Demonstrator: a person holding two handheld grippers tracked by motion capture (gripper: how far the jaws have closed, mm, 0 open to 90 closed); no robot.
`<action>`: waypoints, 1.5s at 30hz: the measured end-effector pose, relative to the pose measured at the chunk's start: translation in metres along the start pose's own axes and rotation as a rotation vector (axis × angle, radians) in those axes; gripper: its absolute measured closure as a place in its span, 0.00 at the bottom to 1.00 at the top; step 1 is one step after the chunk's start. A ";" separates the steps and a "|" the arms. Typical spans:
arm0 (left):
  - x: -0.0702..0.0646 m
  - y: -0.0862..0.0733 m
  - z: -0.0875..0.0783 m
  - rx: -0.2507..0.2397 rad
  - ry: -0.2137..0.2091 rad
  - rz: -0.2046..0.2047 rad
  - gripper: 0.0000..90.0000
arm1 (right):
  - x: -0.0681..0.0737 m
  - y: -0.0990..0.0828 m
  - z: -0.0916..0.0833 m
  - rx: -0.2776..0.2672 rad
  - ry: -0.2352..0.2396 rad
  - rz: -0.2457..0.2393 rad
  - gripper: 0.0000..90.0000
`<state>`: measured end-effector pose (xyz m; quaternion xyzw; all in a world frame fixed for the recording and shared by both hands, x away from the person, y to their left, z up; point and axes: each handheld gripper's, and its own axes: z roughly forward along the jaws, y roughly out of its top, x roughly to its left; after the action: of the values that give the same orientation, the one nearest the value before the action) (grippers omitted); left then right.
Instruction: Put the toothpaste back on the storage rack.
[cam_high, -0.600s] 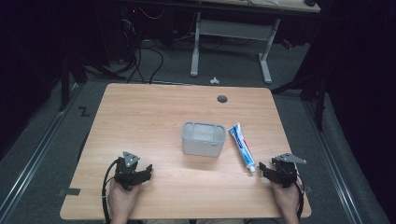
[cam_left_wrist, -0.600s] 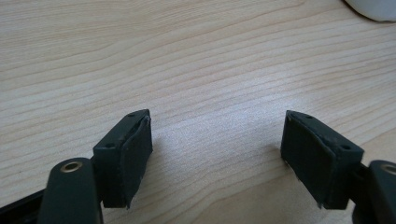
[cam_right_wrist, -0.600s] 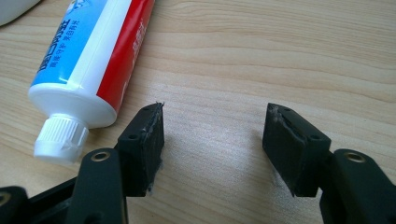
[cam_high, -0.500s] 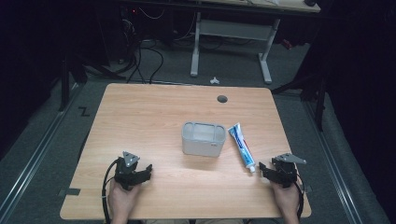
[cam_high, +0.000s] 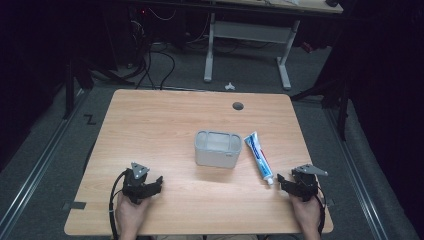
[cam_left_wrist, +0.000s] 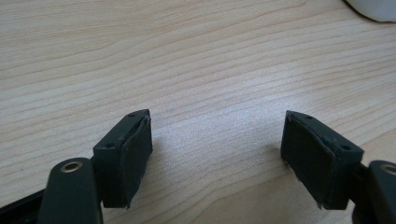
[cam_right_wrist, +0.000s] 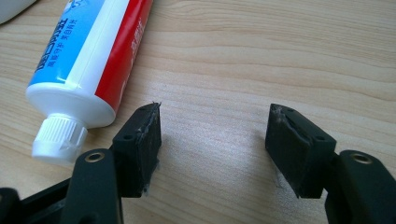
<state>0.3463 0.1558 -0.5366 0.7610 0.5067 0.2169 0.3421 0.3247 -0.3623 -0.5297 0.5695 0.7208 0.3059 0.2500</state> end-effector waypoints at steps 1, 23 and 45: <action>0.000 0.000 0.000 0.000 0.000 0.000 0.28 | 0.000 0.000 0.000 -0.001 -0.001 0.000 0.40; 0.000 0.000 0.000 0.001 -0.006 0.005 0.28 | -0.001 0.001 -0.001 -0.003 -0.028 0.020 0.51; 0.001 0.000 0.000 0.001 -0.007 0.003 0.28 | 0.012 -0.001 -0.032 -0.046 0.031 -0.018 0.54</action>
<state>0.3467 0.1564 -0.5365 0.7627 0.5043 0.2147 0.3433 0.2986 -0.3561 -0.5089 0.5524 0.7224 0.3289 0.2545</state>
